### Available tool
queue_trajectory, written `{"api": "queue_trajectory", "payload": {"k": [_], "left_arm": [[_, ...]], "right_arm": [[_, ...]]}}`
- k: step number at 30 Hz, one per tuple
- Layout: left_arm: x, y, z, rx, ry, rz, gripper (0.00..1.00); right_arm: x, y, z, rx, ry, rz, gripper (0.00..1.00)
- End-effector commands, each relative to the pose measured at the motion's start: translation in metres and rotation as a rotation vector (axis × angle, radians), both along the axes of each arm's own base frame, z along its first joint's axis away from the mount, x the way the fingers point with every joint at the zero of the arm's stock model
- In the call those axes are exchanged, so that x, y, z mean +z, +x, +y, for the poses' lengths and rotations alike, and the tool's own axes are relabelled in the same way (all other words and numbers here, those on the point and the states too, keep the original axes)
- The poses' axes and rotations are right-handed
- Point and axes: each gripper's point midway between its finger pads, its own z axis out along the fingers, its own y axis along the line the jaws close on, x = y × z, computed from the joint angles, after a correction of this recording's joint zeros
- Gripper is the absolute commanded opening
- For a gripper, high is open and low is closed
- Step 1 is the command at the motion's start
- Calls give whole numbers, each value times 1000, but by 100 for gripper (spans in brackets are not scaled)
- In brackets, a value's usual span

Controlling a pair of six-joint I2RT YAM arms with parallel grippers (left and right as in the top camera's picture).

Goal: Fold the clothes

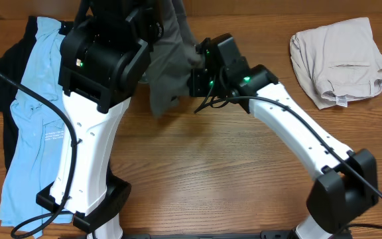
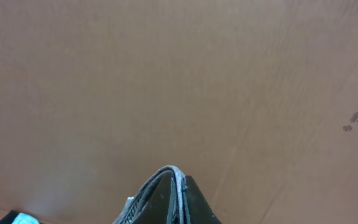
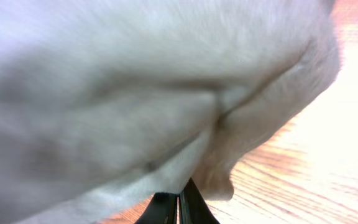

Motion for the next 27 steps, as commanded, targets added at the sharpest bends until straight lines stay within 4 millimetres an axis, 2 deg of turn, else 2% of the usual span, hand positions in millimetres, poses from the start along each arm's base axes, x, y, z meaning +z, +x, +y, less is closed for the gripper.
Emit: {"api": "queue_trajectory", "payload": {"k": [1, 3, 6, 8, 9, 10, 11, 14, 17, 19, 20, 22, 27], "left_arm": [[23, -23, 18, 25, -9, -47, 4], [22, -25, 19, 26, -2, -38, 4], [20, -33, 27, 46, 14, -14, 4], [19, -38, 32, 60, 22, 0, 4], [18, -42, 34, 62, 30, 11, 4], [17, -44, 36, 61, 35, 18, 4], [15, -49, 38, 61, 45, 34, 4], [7, -57, 43, 60, 70, 77, 4], [-11, -69, 46, 35, 116, 165, 8], [-19, -76, 46, 15, 134, 204, 9], [-24, -83, 49, 8, 150, 236, 8], [-31, -95, 51, -18, 161, 275, 6], [-37, -132, 54, -122, 159, 325, 5]], "right_arm": [[35, 2, -18, 5, 8, -90, 4], [36, 3, -29, -6, -4, -88, 4], [49, 4, -67, -55, -30, -93, 4], [63, 3, -95, -100, -38, -104, 4], [76, 1, -116, -145, -38, -112, 4], [83, 0, -125, -162, -38, -120, 4], [103, -5, -151, -202, -40, -151, 4], [141, -17, -192, -284, -44, -223, 4], [193, -42, -235, -384, -51, -328, 4], [210, -53, -247, -417, -54, -357, 4], [227, -65, -257, -447, -58, -388, 4], [248, -83, -267, -476, -67, -421, 4], [282, -132, -272, -505, -93, -439, 4]]}}
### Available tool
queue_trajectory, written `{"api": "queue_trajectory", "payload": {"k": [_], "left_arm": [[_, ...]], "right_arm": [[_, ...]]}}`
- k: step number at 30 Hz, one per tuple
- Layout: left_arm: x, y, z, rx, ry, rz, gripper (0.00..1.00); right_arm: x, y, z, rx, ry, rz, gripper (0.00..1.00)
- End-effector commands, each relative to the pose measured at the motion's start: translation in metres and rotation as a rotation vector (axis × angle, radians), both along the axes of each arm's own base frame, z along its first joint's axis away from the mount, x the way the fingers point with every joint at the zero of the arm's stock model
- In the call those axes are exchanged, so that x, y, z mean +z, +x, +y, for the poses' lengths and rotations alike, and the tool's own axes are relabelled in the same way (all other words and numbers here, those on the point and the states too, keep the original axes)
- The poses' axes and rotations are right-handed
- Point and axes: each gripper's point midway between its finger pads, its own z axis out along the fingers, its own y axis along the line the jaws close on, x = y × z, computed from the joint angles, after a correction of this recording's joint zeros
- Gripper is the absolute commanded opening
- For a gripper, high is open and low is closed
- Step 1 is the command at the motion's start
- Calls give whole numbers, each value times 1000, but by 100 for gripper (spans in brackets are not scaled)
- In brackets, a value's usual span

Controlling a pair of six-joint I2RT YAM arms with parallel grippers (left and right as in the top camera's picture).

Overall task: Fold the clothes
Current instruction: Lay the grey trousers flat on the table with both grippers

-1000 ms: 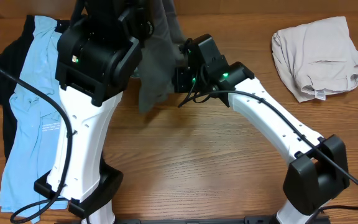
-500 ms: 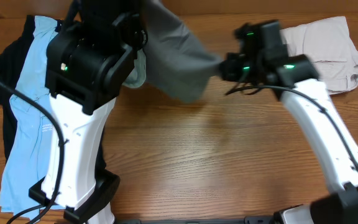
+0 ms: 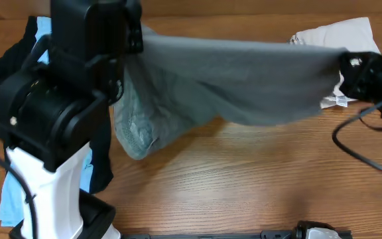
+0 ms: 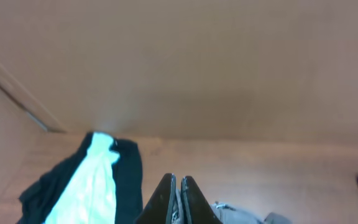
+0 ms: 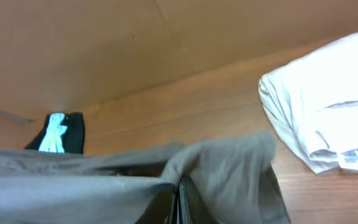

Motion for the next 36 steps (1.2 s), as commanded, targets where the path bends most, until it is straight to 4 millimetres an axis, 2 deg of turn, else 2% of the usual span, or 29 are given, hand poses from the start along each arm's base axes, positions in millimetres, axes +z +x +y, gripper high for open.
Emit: {"api": "queue_trajectory", "payload": {"k": [1, 5, 7, 8, 11, 14, 18, 22, 24, 25, 27, 30, 36], "left_arm": [[25, -46, 13, -70, -61, -53, 6], [23, -73, 16, -132, -91, -26, 6], [17, -86, 18, -145, -116, 7, 5], [7, -91, 20, -144, -112, 51, 4], [-5, -86, 12, -163, -102, 101, 4], [-22, -73, 6, -149, -72, 161, 4], [-57, -45, -4, -115, -19, 274, 4], [-99, -15, -13, -66, 24, 401, 4], [-126, 3, -14, -27, 40, 479, 4], [-146, 15, -15, 2, 49, 532, 4], [-170, 30, -13, 38, 62, 592, 4], [-210, 63, -8, 92, 76, 663, 4], [-260, 130, 0, 157, 44, 646, 4]], "right_arm": [[34, -29, -7, -34, -39, -72, 4], [44, -61, -8, -61, -47, -62, 4], [47, -74, -9, -76, -55, -55, 4], [44, -79, -9, -79, -56, -39, 4], [36, -76, -9, -78, -52, -6, 4], [25, -62, -11, -76, -45, 45, 4], [-7, -32, -16, -71, -30, 174, 4], [-46, 2, -21, -50, -27, 319, 4], [-66, 20, -22, -23, -27, 381, 4], [-86, 39, -24, -15, -19, 436, 4], [-100, 54, -24, -4, -18, 468, 4], [-136, 96, -18, 48, -16, 515, 4], [-196, 169, -3, 105, -15, 521, 4]]}}
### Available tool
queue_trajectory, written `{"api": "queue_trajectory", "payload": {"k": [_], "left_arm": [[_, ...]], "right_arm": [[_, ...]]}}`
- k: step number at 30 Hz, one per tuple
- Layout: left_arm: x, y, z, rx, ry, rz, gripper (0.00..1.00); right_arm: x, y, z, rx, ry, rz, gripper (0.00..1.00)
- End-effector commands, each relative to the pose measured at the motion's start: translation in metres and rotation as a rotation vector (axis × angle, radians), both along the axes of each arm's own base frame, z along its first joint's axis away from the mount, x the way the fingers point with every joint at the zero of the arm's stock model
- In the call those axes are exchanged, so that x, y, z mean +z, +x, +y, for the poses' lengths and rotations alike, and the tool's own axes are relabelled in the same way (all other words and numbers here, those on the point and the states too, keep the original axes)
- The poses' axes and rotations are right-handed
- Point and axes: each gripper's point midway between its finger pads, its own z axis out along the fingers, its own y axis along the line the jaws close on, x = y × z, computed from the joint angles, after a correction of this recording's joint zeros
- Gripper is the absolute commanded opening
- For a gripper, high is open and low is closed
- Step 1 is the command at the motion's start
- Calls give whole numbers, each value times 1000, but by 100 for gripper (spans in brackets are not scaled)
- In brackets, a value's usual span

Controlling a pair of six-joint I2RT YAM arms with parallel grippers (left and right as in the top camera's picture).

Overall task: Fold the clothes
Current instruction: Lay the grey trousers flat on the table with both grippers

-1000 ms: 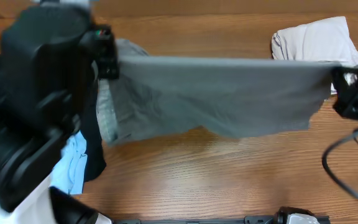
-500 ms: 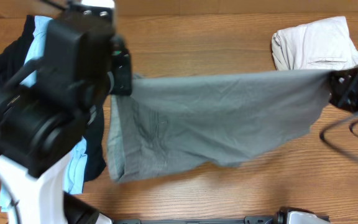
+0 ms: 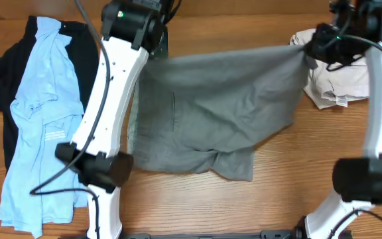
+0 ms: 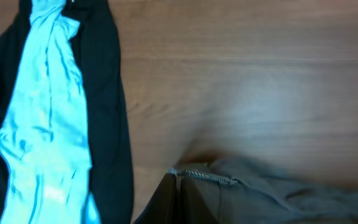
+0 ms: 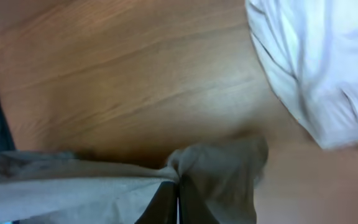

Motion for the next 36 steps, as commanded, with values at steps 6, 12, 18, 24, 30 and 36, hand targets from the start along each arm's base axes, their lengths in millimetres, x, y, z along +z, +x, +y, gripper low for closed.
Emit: {"api": "queue_trajectory", "payload": {"k": [6, 12, 18, 24, 30, 36], "left_arm": [[-39, 101, 17, 110, -55, -197, 74], [-26, 97, 10, 67, -140, -191, 100], [-52, 58, 4, -7, -165, 19, 100], [-97, 22, 9, -11, -128, 239, 100], [-166, 16, 21, -18, -100, 350, 96], [-196, 26, 18, -143, -132, 345, 92]], "right_arm": [[-50, 95, 28, 81, -2, -157, 71], [-37, 91, 34, 92, -2, -164, 100], [-57, 64, 25, 71, -23, -21, 100], [-85, 43, 22, 77, -43, 95, 100], [-118, 30, 23, 89, -41, 172, 99], [-121, 31, 23, 88, -41, 168, 98]]}}
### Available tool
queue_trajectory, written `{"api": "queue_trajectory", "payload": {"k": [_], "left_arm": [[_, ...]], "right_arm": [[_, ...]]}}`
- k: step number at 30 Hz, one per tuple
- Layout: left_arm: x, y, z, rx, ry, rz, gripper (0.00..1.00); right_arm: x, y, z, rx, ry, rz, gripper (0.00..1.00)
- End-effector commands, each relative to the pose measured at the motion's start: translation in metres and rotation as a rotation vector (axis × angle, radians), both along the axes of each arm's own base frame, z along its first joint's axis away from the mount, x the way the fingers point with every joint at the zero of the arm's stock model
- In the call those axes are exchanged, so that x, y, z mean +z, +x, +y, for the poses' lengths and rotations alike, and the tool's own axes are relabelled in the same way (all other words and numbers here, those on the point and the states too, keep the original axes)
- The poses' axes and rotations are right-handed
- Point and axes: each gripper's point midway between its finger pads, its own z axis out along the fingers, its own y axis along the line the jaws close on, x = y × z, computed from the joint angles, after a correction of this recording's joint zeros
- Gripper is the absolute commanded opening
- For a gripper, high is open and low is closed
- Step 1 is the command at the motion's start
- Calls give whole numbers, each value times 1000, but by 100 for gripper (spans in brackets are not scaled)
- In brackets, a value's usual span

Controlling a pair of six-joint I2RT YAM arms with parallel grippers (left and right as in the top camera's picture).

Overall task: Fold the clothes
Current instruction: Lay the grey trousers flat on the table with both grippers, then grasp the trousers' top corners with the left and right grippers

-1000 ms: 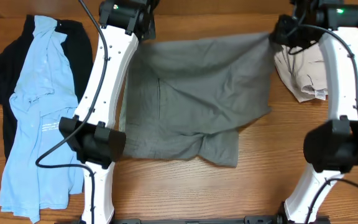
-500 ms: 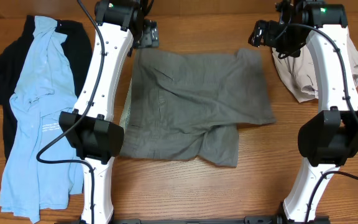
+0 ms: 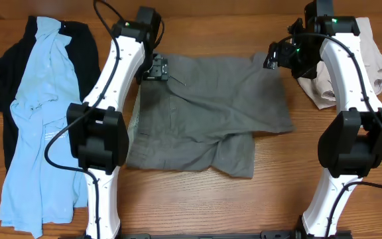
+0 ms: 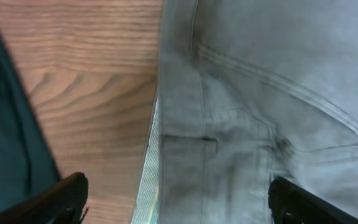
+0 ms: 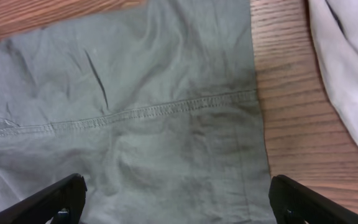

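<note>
A grey pair of shorts (image 3: 211, 113) lies spread on the wooden table, its lower edge rumpled and partly doubled over. My left gripper (image 3: 156, 68) hovers open over the garment's far left corner. In the left wrist view the left gripper (image 4: 179, 202) has its fingers wide apart over the waistband and seam (image 4: 241, 124). My right gripper (image 3: 280, 56) stands open over the far right corner. The right wrist view shows the right gripper (image 5: 182, 199) above the grey cloth (image 5: 154, 124), with nothing between its fingers.
A light blue shirt (image 3: 35, 113) lies on a black garment at the left side of the table. A folded beige garment (image 3: 370, 46) sits at the far right, partly behind the right arm, and shows pale in the right wrist view (image 5: 347, 74).
Both grippers were shut on the grey shorts' top corners, holding that edge up. Now both are open and the shorts lie flat on the table beneath them.
At first both grippers held the grey shorts bunched together in the air near the back. Then the cloth was stretched wide between them. After that its lower part rested on the table, and now it lies spread out and let go.
</note>
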Motion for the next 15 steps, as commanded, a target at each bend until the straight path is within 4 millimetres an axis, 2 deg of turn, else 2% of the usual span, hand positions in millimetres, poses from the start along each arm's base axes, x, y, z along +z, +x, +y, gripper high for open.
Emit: {"api": "queue_trajectory", "payload": {"k": [1, 3, 10, 15], "left_arm": [[-6, 2, 0, -101, -36, -2, 91], [-19, 4, 4, -124, -41, -6, 89], [-54, -5, -4, -166, -228, 29, 81], [-59, -11, -4, -170, -228, 48, 66]], "right_arm": [[12, 2, -3, 2, -8, -38, 98], [12, 2, -3, 2, -8, -38, 98], [12, 4, -3, 2, -8, -45, 98], [12, 5, -3, 2, -9, -50, 97]]}}
